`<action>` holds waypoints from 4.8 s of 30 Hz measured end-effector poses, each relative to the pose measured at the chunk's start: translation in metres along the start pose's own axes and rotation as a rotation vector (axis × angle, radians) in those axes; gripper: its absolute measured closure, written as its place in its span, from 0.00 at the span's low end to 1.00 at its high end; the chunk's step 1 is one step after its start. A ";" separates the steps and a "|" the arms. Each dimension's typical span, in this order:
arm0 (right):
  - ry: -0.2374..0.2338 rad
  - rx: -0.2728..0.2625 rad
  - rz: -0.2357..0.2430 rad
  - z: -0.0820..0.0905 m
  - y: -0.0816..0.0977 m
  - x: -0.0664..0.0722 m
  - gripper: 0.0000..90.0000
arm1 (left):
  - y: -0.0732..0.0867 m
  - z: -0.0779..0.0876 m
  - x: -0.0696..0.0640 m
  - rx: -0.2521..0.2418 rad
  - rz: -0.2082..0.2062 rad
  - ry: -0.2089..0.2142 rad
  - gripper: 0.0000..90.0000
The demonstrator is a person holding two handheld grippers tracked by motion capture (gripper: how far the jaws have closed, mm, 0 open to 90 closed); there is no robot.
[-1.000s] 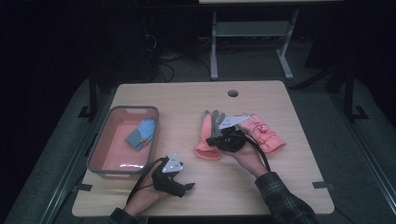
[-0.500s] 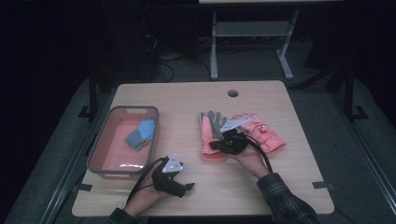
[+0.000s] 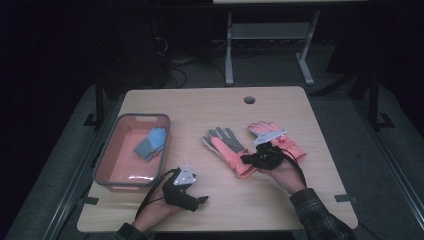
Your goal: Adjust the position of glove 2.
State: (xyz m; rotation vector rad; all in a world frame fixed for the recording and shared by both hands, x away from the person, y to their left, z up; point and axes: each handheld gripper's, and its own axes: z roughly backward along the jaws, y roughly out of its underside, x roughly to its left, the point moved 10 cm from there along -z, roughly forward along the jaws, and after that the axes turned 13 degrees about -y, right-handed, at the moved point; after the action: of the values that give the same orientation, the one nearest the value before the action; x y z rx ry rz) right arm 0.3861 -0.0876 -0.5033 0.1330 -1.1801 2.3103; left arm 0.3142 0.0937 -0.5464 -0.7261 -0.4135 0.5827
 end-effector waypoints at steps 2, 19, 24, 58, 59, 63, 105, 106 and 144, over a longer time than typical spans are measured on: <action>-0.005 -0.002 0.007 0.001 -0.001 0.002 1.00 | 0.000 0.000 0.000 0.000 0.000 0.000 0.14; 0.049 0.030 0.010 -0.025 -0.033 -0.024 1.00 | 0.000 0.000 0.000 0.004 -0.006 0.000 0.14; 0.055 0.072 0.004 -0.036 -0.024 -0.029 1.00 | 0.000 0.000 0.001 0.003 -0.006 -0.001 0.14; -0.068 0.141 0.073 0.000 0.045 0.048 1.00 | 0.000 0.000 0.000 0.001 0.000 0.000 0.14; -0.075 0.141 0.073 0.001 0.046 0.051 1.00 | 0.000 0.000 0.000 0.001 0.000 0.000 0.14; -0.090 0.145 0.078 0.003 0.052 0.060 1.00 | 0.000 0.000 0.000 -0.003 0.003 0.000 0.14; 0.176 -0.025 -0.156 0.090 0.016 -0.114 0.49 | 0.000 0.000 0.000 0.001 0.000 0.000 0.14; 0.175 -0.019 -0.170 0.089 0.019 -0.117 0.48 | 0.000 0.000 0.000 0.001 0.000 0.000 0.14; 0.124 -0.062 -0.193 0.093 0.022 -0.112 0.95 | 0.000 0.000 0.000 0.000 0.000 0.000 0.14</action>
State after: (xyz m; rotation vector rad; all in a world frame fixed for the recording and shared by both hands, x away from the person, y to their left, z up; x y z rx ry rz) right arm 0.4565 -0.2170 -0.4988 0.0767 -1.1233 2.0814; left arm 0.3142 0.0937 -0.5464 -0.7262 -0.4133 0.5826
